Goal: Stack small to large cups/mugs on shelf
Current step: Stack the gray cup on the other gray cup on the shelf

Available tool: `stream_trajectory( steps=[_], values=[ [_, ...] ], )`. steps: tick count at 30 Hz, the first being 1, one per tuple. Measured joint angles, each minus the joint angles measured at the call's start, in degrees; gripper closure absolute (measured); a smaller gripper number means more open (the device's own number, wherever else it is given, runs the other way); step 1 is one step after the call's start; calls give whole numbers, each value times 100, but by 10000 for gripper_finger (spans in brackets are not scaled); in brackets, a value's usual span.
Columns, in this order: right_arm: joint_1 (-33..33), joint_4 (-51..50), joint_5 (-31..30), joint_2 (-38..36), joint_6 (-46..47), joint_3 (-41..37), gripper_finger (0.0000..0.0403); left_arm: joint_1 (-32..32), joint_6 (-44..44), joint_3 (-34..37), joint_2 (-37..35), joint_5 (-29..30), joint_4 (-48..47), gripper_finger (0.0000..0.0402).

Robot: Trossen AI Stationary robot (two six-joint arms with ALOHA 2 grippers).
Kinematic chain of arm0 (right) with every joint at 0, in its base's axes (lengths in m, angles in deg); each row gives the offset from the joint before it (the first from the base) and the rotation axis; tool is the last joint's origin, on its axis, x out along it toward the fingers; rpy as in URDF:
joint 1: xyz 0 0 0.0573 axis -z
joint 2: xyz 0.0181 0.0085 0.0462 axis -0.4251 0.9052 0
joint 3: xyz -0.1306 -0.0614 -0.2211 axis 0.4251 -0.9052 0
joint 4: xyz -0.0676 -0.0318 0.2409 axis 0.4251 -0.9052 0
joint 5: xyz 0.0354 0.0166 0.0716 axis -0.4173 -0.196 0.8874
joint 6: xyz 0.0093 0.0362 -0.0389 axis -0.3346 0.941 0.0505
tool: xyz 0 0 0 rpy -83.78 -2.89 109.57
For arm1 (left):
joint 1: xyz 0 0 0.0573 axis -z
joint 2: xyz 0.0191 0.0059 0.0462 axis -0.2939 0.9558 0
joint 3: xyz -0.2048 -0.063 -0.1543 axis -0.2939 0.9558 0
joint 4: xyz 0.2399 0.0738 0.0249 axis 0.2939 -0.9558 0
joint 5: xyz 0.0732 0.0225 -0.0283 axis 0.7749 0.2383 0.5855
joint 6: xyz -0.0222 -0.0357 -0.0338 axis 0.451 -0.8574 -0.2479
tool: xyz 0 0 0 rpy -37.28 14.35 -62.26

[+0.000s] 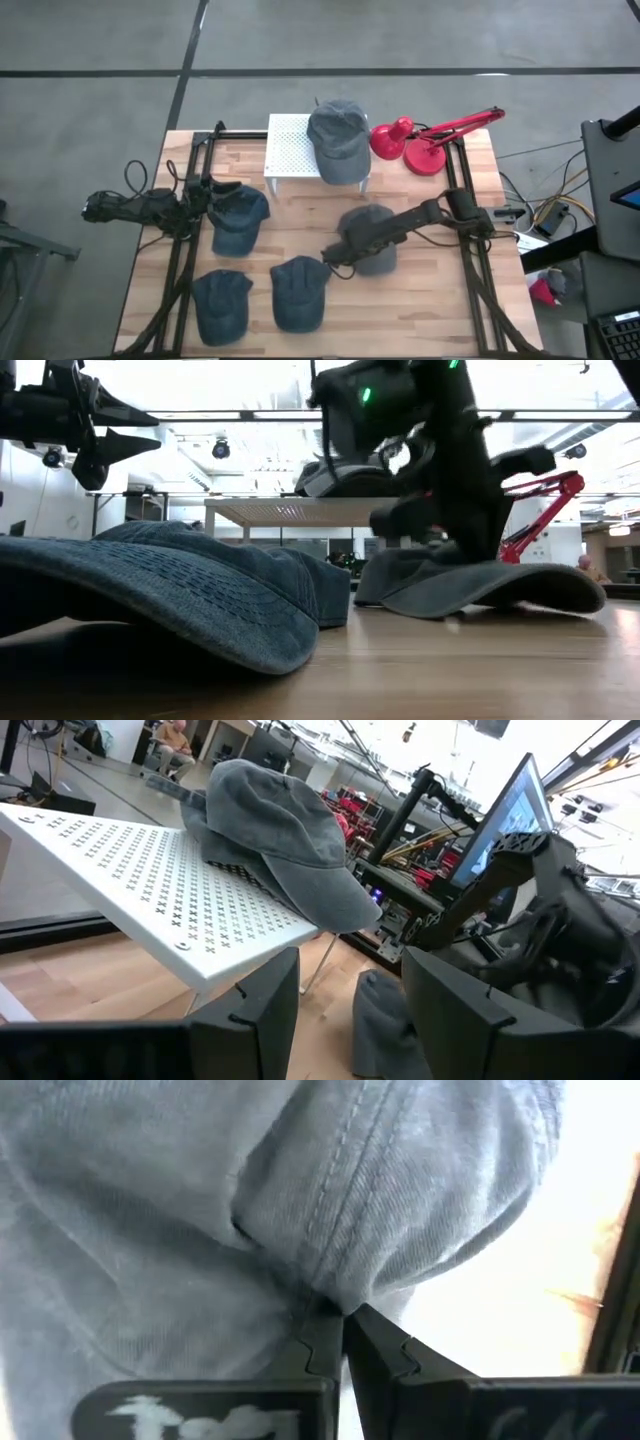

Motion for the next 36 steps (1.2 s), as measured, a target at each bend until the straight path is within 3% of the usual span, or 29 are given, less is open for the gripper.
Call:
stream_trajectory(
  steps=[15, 26, 36],
  values=[
    [-462, -461, -15, -1765, 95, -52, 394, 0, 0, 0, 11, 0, 0, 221],
    [-857, -31, -56, -3133, -93, -52, 394, 2, 0, 9, 28, 0, 0, 220],
    [-945, 1476, -1162, -3769, -228, -48, 394, 2, 0, 9, 64, 0, 0, 221]
  ],
)
